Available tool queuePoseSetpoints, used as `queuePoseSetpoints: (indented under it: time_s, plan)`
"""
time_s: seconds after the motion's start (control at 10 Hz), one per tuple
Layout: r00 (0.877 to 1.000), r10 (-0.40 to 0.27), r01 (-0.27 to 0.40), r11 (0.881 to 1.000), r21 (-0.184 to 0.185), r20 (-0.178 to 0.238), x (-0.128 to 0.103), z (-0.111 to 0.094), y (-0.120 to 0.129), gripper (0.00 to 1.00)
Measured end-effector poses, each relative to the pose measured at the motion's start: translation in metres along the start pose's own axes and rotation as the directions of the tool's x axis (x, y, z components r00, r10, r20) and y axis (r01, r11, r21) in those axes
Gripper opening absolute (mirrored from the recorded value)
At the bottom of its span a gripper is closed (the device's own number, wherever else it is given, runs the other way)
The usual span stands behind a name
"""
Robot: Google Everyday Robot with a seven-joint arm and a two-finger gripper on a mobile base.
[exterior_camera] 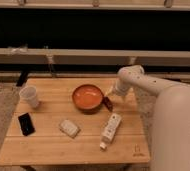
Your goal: Place the pepper on the white sponge
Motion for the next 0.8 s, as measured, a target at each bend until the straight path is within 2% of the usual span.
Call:
queuePoseSetpoints:
  time_s: [0.4,0.8]
  plan:
    - [1.0,0.015,-0.015,1.0,0.001,0.012,-0.002,0.004,0.007,0.8]
    - [0.999,-0.009,0.009,1.0,-0.015,0.034,-0.013,0.016,0.003,0.8]
